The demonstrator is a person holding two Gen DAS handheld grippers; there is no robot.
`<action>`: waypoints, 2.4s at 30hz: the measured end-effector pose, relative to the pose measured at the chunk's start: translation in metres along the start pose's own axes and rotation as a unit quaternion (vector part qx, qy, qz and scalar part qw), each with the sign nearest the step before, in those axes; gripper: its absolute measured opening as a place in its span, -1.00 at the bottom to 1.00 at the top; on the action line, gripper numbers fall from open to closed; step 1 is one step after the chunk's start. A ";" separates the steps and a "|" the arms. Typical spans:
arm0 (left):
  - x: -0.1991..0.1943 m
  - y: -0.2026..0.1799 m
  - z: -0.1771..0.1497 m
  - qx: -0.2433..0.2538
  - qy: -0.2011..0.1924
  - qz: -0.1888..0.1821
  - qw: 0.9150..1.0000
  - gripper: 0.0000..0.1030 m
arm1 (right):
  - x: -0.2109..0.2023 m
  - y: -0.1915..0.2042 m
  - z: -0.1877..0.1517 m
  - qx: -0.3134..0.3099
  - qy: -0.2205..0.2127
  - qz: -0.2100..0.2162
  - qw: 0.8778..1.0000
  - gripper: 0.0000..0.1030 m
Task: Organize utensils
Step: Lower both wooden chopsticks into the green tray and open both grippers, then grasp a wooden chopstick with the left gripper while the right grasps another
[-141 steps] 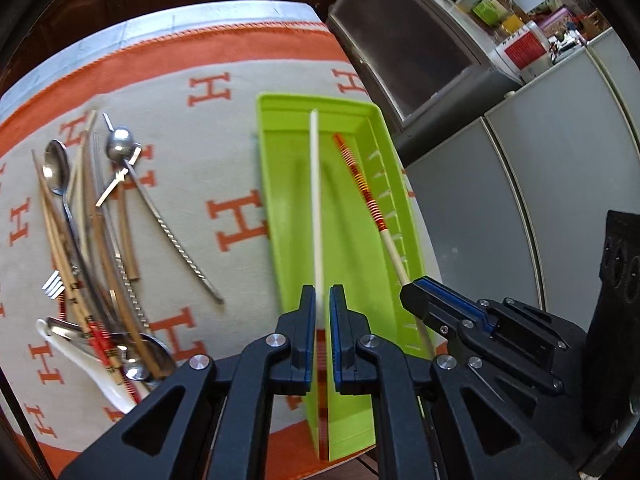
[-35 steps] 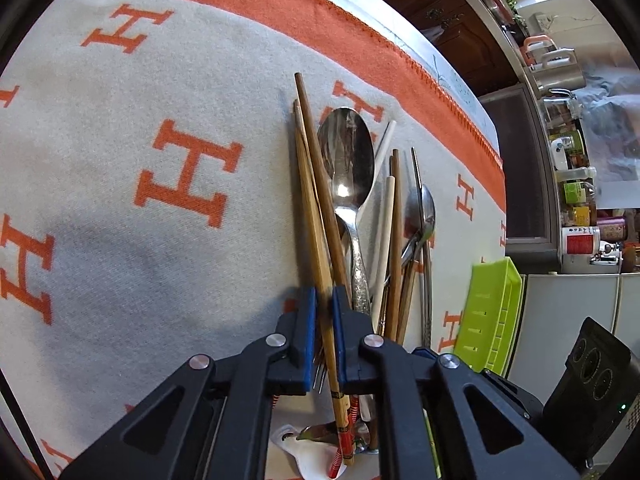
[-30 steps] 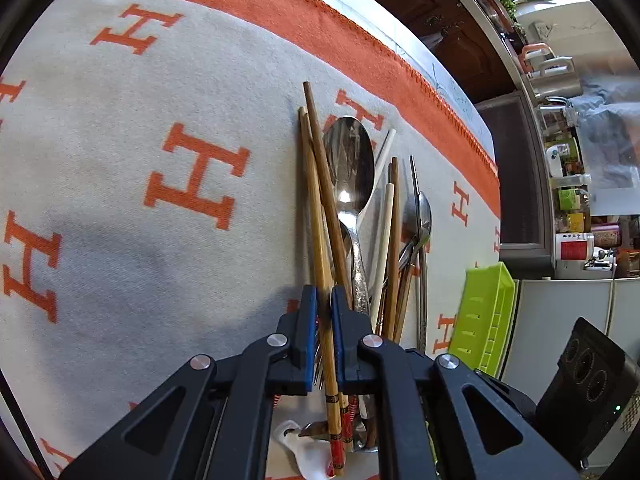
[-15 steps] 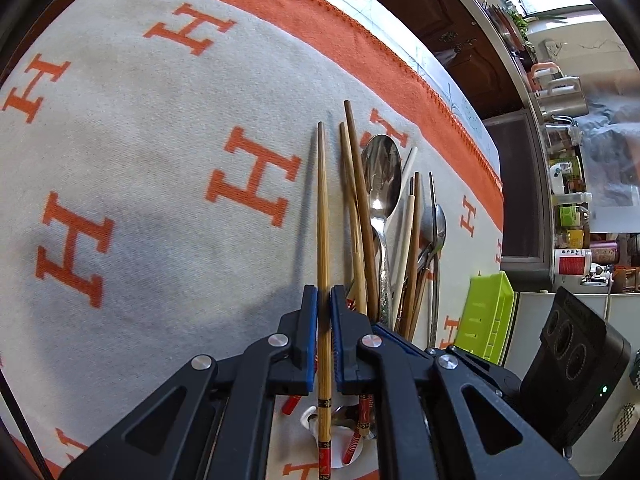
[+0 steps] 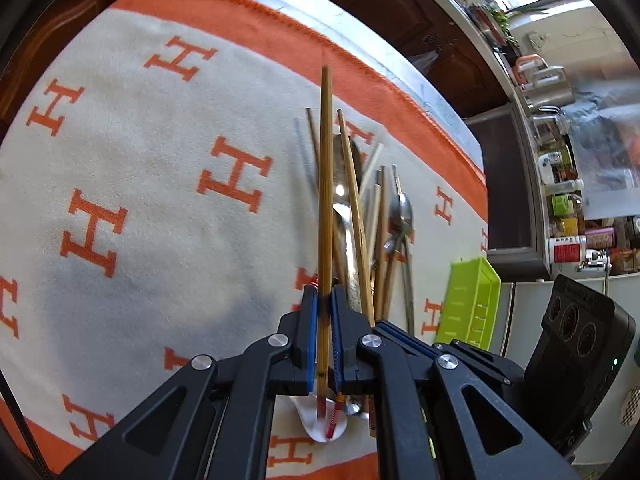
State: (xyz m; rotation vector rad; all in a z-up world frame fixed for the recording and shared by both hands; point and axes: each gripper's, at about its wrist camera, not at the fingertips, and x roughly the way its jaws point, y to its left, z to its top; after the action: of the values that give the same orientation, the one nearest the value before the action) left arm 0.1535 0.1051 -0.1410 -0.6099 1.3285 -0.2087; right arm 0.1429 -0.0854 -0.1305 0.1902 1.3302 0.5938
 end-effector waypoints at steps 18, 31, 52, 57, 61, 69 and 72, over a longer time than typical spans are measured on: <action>-0.053 -0.107 -0.087 0.153 -0.010 -0.013 0.988 -0.92 | -0.102 -0.027 -0.080 0.030 -0.058 0.000 0.998 -0.88; -0.020 -0.216 -0.127 0.260 0.080 -0.055 0.961 -0.92 | -0.168 -0.090 -0.150 0.137 -0.116 -0.045 0.983 -0.88; 0.031 -0.202 -0.145 0.274 0.057 0.095 0.955 0.39 | -0.145 -0.131 -0.155 0.171 -0.079 -0.166 0.968 -0.85; 0.011 -0.180 -0.131 0.245 0.029 0.110 0.963 0.40 | -0.140 -0.119 -0.151 0.167 -0.075 -0.161 0.970 -0.85; -0.004 -0.166 -0.126 0.221 0.012 0.122 0.967 0.42 | -0.140 -0.107 -0.148 0.157 -0.076 -0.158 0.972 -0.85; -0.023 -0.141 -0.129 0.199 -0.011 0.160 0.967 0.42 | -0.136 -0.087 -0.147 0.145 -0.076 -0.146 0.976 -0.85; -0.028 -0.135 -0.131 0.195 -0.013 0.166 0.967 0.42 | -0.134 -0.080 -0.146 0.140 -0.074 -0.145 0.977 -0.85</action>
State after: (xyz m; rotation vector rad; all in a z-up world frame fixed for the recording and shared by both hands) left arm 0.0484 -0.0322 -0.0616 -0.0552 1.2968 -0.1792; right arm 0.0124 -0.2499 -0.0896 0.2593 1.2643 0.1400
